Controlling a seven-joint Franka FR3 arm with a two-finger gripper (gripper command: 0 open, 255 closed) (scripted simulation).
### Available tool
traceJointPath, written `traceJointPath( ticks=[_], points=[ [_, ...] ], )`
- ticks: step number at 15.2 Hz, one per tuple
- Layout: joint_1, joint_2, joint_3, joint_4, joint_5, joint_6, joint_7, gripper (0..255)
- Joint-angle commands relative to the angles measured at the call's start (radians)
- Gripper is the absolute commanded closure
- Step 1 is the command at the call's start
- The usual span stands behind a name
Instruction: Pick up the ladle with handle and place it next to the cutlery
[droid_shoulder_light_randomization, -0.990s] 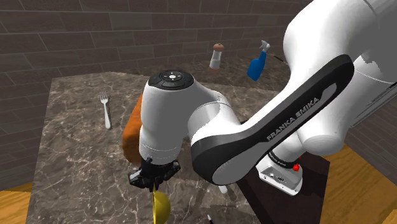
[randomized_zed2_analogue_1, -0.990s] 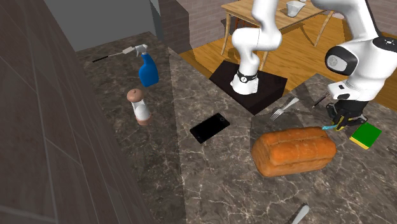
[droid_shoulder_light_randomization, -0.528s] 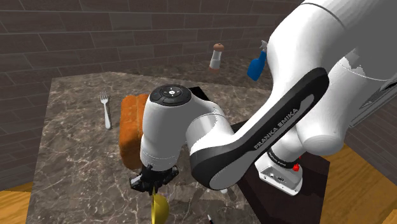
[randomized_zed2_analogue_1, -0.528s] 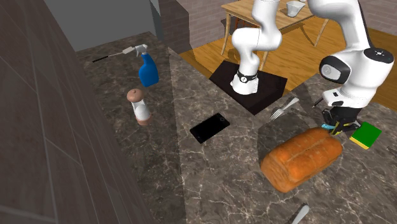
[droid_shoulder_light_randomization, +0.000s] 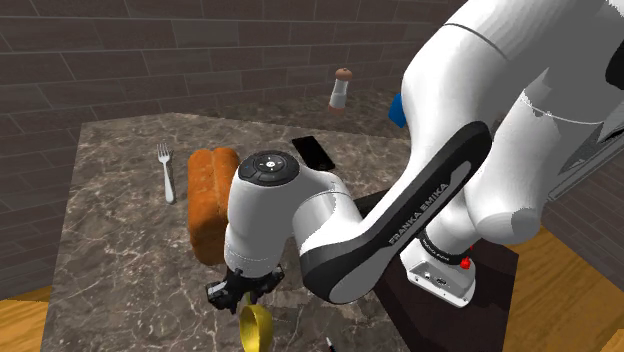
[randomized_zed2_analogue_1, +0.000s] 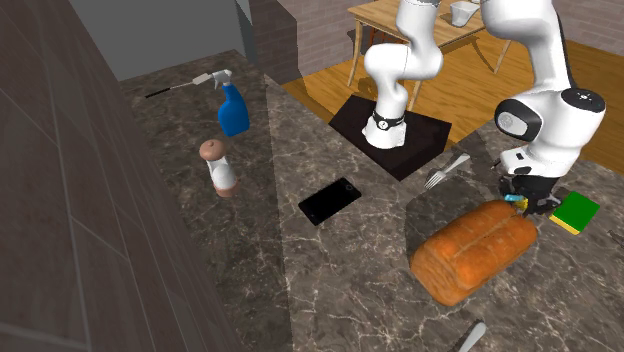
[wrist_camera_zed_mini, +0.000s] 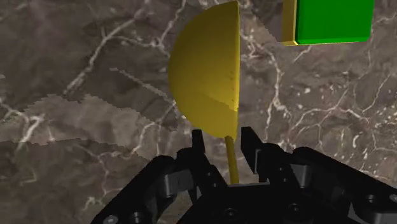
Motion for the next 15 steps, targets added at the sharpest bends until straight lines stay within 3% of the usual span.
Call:
traceJointPath(
  ticks=[1, 6, 12, 15],
  points=[
    [0.005, -0.028, -0.013, 0.009, -0.042, -0.037, 0.050, 0],
    [0.007, -0.140, -0.033, 0.079, -0.222, -0.247, 0.262, 0],
    [-0.006, -0.207, -0.004, 0.215, -0.381, -0.524, 0.442, 0],
    [-0.013, -0.184, -0.005, 0.196, -0.405, -0.489, 0.458, 0]
  ],
)
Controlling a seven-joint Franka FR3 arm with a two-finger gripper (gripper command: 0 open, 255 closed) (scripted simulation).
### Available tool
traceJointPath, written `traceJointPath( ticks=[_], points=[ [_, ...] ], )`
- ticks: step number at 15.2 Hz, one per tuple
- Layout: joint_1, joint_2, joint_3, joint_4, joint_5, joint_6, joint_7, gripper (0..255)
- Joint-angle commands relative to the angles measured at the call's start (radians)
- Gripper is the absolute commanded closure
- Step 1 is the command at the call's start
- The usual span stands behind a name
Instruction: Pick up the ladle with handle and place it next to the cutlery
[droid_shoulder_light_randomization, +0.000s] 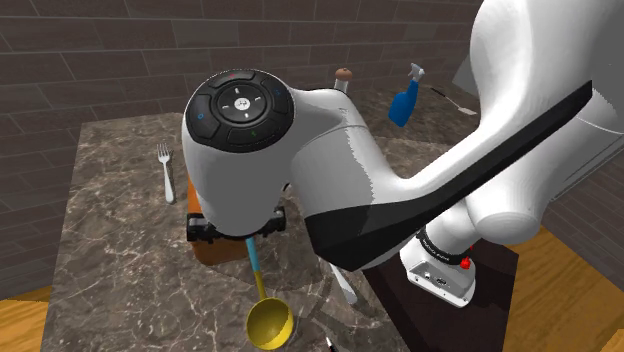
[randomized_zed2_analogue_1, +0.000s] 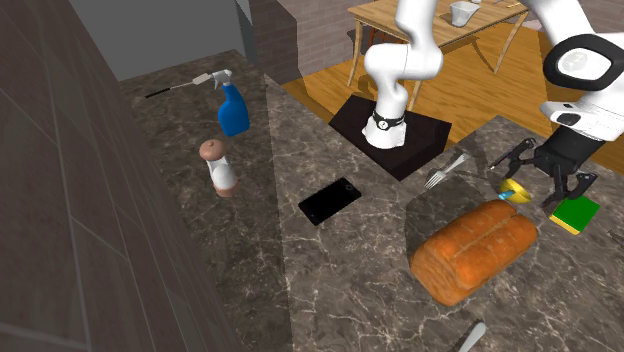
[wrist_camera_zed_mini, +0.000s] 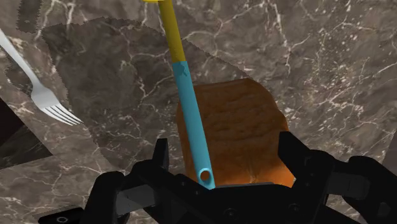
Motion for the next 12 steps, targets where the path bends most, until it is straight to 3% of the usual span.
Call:
traceJointPath(
  ticks=[1, 5, 12],
  points=[
    [-0.004, 0.016, 0.000, -0.007, -0.021, 0.015, 0.016, 0],
    [-0.012, 0.048, -0.002, -0.025, -0.055, 0.056, 0.038, 0],
    [-0.012, 0.048, -0.003, -0.025, -0.054, 0.056, 0.038, 0]
  ],
)
